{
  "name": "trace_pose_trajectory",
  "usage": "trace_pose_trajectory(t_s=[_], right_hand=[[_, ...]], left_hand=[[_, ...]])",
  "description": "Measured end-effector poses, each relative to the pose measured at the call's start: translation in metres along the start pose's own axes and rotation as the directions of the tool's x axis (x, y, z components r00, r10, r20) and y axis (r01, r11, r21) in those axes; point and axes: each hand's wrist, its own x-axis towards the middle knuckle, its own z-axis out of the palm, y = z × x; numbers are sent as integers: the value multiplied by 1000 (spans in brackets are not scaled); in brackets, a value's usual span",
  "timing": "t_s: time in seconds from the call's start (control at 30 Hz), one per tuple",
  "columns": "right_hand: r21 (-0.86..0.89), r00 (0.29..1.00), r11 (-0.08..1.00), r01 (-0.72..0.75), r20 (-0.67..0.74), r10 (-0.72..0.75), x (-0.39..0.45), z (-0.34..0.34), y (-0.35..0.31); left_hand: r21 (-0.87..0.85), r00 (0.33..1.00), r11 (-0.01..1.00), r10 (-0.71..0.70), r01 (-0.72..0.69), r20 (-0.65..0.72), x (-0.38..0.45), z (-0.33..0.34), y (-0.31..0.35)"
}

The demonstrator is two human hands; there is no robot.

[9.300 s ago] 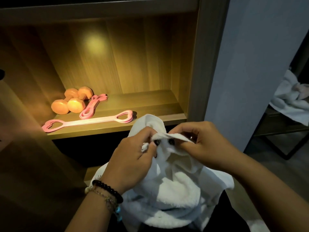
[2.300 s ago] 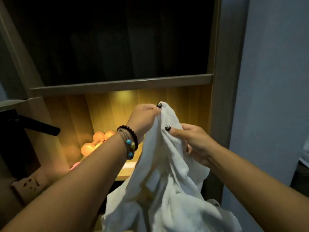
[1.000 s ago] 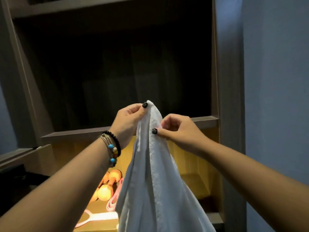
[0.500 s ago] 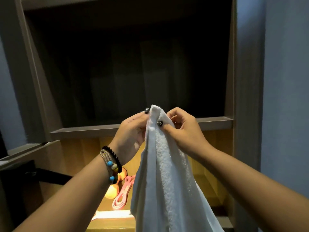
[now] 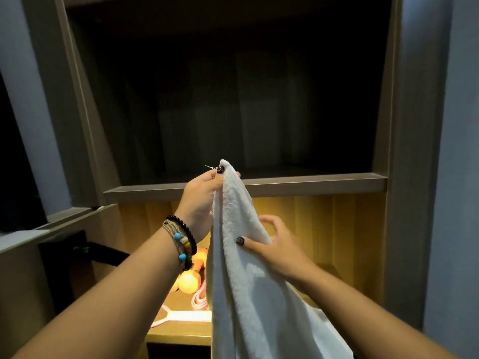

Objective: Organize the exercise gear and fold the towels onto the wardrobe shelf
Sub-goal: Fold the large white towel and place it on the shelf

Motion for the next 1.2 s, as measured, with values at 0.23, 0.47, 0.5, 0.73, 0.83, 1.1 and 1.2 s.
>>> trace_pose_trajectory(t_s=[0.23, 0.47, 0.5, 0.73, 0.83, 1.1, 1.2], right_hand=[[-496, 986, 867, -37, 125, 113, 22, 0, 10], [-164, 922, 986, -32, 375, 93, 16, 0, 17], [-62, 945, 998, -8, 324, 28, 17, 2, 9], [255, 978, 952, 169, 73, -193, 25, 31, -26], [134, 927, 919, 371, -122, -356, 23, 42, -31], [-321, 702, 706, 631, -153, -696, -16, 89, -36], [-188, 778, 802, 568, -197, -597, -17, 89, -34]], left_hand=[[52, 990, 998, 28, -21, -141, 4, -34, -3], [41, 997, 999, -4, 7, -71, 3, -53, -5], [26, 999, 1000, -5, 6, -44, 2, -54, -1], [92, 990, 996, 4, 9, -138, -3, -61, 22], [134, 985, 991, 43, -21, -169, -9, -68, 28], [25, 997, 999, 23, -22, -73, -24, -55, 25], [-23, 999, 1000, 17, -18, -48, -25, -55, 27]])
